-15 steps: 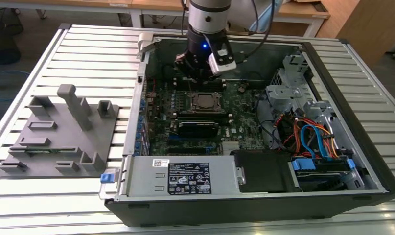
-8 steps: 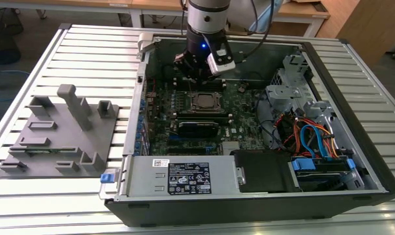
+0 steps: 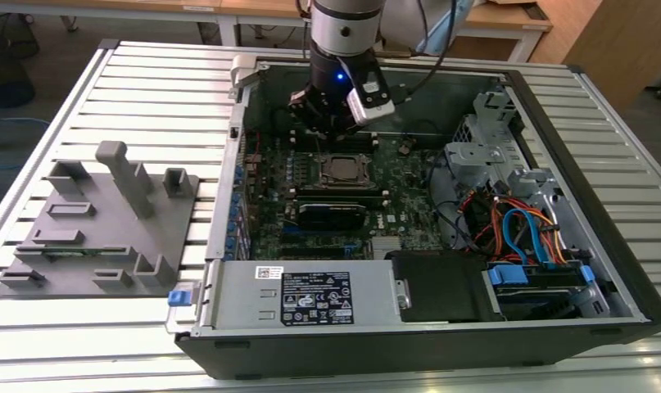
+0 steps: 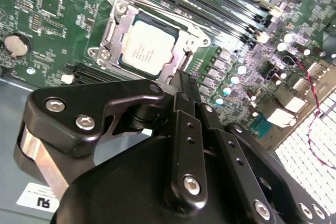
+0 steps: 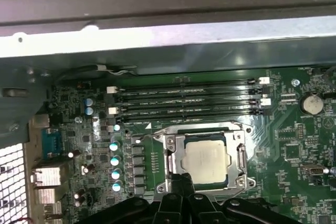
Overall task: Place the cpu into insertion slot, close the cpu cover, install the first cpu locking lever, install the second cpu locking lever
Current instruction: 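Install the first cpu locking lever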
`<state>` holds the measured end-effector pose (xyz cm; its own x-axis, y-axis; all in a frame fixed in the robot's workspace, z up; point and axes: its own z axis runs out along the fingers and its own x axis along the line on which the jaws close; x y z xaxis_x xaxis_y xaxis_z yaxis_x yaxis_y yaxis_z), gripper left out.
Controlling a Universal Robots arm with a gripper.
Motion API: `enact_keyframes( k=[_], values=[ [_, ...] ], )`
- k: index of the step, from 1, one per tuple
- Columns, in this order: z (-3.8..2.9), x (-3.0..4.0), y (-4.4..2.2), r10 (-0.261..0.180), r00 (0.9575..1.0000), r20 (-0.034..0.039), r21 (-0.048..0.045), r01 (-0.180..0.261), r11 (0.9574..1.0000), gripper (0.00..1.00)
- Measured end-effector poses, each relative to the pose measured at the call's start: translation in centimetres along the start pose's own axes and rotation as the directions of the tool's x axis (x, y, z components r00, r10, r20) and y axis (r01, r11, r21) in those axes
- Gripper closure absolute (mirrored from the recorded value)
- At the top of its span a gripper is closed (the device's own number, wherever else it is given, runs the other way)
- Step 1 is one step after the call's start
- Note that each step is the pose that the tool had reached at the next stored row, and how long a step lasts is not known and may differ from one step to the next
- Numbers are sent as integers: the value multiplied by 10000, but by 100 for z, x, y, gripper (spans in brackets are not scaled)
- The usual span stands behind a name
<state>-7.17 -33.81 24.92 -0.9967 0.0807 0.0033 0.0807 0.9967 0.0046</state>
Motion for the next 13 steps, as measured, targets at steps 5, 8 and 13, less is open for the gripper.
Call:
enact_keyframes(
  k=[5,8,13],
  values=[
    [1,104,-8,1,10000,7,-2,-1,10000,90],
    [1,167,-13,-1,10000,11,-3,1,10000,90],
    [2,271,-16,-1,10000,16,-3,1,10000,90]
  ],
)
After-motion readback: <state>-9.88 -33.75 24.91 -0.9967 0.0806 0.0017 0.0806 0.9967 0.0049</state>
